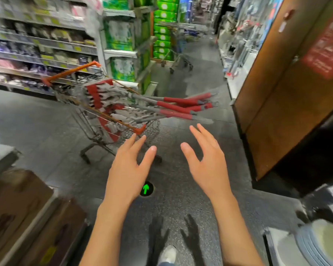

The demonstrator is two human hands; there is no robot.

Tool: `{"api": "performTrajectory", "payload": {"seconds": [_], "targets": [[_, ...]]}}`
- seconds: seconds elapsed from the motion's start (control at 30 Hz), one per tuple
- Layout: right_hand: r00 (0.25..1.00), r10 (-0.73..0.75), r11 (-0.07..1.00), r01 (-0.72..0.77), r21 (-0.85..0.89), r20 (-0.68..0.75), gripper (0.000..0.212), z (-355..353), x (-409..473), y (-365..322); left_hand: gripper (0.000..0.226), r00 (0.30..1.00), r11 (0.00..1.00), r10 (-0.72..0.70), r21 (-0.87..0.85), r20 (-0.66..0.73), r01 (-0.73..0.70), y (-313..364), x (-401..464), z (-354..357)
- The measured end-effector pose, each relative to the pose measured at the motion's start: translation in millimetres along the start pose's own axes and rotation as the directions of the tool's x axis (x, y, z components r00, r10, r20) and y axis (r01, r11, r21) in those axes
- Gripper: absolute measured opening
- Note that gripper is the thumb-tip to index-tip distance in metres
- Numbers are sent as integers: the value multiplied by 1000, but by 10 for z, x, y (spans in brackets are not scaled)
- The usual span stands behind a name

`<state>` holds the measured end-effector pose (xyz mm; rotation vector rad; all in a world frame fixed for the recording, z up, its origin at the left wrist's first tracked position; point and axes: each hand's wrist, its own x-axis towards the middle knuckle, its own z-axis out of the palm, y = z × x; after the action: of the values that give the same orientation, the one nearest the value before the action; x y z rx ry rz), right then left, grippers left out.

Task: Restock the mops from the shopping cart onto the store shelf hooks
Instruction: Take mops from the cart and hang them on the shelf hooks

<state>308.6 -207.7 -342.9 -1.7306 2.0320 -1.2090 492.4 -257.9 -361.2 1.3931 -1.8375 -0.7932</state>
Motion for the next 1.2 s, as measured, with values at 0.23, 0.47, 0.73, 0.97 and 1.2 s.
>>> {"api": "performTrajectory", "payload": {"seconds": [0.23, 0.47, 0.73, 0.97, 1.2], "targets": [[993, -68, 995, 61, 82, 92, 60, 665, 1168, 67, 82, 994, 995, -95, -25, -48, 94, -331, 1064, -29], [987, -90, 987, 71, 143, 132, 65, 1234, 2337, 164, 78, 984, 987, -151, -78, -98, 144, -576, 2143, -10], [962, -80, 992, 50, 118, 263, 64, 1868, 3111, 153, 89, 968, 975, -216, -81, -127, 207, -1053, 2997, -55], [965, -6, 999, -8, 53, 264, 60, 2534, 4023, 249, 75, 980, 957, -199, -220, -17, 190, -1526, 4107, 10], [976, 92, 996, -92, -12, 200, 60, 3165, 4987, 271, 57, 973, 931, -202, -286, 110, 226, -1971, 5314, -1]]}}
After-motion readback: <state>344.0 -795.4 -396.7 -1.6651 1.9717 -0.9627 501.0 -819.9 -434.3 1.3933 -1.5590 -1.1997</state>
